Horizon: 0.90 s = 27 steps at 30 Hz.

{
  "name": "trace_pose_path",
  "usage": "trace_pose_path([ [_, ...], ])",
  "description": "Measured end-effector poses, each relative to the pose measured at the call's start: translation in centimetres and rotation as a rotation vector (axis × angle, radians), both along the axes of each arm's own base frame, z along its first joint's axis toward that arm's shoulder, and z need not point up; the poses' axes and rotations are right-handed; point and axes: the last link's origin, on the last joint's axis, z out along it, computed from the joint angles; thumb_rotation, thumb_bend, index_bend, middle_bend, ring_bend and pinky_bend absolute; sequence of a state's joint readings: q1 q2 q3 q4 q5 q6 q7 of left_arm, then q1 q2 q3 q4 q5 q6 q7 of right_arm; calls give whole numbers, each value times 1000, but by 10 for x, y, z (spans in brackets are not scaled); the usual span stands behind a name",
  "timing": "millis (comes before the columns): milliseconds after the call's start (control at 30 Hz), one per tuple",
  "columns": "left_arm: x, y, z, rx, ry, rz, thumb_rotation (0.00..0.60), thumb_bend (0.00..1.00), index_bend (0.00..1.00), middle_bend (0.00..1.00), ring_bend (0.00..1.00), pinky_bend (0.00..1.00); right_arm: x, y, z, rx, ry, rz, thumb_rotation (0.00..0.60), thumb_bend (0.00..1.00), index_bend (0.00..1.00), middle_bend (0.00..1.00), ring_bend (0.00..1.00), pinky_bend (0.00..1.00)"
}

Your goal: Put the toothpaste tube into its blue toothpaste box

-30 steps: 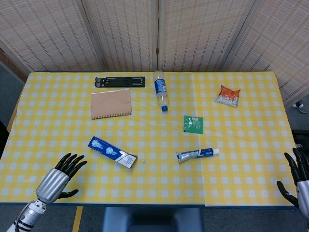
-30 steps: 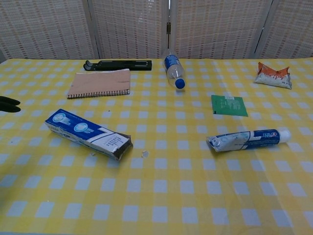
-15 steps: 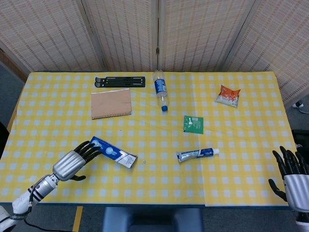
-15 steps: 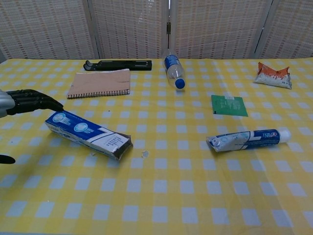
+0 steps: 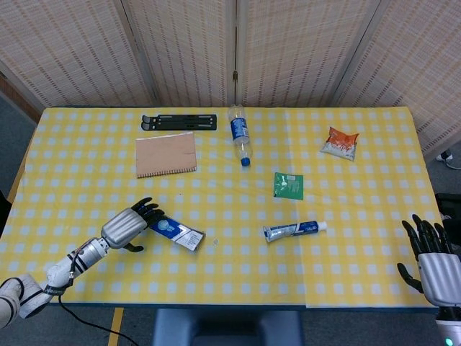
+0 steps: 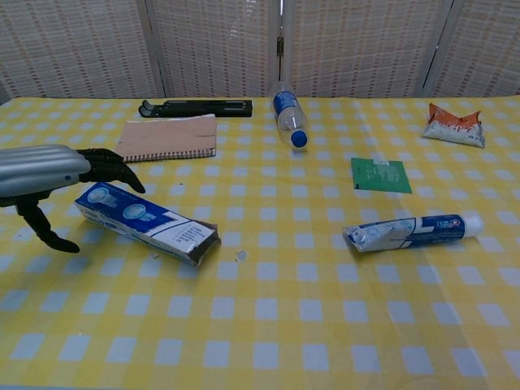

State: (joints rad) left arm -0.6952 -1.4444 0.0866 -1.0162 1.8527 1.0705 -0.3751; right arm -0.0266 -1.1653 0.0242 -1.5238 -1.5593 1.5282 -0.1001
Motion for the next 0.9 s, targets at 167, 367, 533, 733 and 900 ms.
trace_pose_path([
  [167,-1,15,-9,-12,35,24,600,135,241,215,136,0,-2,-2,1,8,-7,-15,600,330,0,0,0,0],
  [367,-1,24,-14,-28,41,42,600,135,249,228,150,0,-7,-5,2,6,-8,-41,600,330,0,0,0,0],
  [533,-3,30,-17,-38,79,66,600,131,305,317,219,0,-8,-7,1,12,-6,-49,600,331,0,0,0,0],
  [733,-1,37,-20,-53,99,118,600,128,404,440,316,0,-9,-7,2,18,-16,-51,600,330,0,0,0,0],
  [900,1,40,-19,-56,96,147,600,129,416,470,339,0,-9,-6,1,25,-14,-48,600,331,0,0,0,0],
])
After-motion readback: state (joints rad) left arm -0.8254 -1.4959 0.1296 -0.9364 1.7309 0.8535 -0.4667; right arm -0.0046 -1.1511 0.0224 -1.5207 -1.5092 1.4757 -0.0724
